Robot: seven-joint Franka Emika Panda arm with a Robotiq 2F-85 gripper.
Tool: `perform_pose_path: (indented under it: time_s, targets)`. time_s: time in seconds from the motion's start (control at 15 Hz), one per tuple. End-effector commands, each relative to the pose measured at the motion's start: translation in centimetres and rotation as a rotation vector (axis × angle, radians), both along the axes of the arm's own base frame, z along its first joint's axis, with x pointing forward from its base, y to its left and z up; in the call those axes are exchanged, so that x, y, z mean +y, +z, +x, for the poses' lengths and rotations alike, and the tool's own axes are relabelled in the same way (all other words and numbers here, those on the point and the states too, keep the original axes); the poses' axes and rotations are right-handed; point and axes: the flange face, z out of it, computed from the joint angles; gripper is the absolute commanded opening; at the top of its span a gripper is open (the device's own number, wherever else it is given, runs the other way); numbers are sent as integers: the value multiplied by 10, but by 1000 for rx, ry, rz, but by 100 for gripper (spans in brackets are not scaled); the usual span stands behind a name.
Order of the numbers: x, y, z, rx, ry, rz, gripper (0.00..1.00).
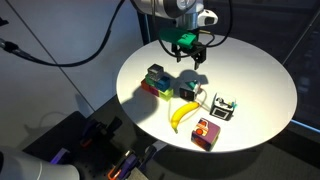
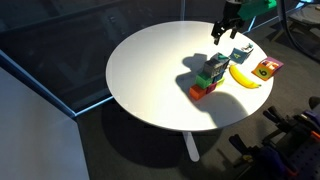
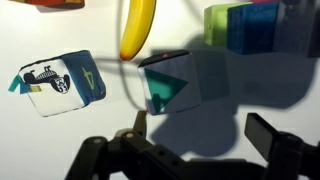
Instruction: Pick up the square plush toy on the left and put it on top of the stacked blocks on the left
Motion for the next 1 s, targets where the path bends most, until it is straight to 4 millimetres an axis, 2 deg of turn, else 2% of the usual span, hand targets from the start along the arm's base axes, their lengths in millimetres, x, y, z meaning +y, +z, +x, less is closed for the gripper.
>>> perform_pose_path:
  time_s: [0.0,0.53,0.93]
  targets:
    - [-13,-14,10,-26,78,7,100]
    - [-18,-51,18,-98,233,7,100]
    - [-20,-75,17,-103,242,22,100]
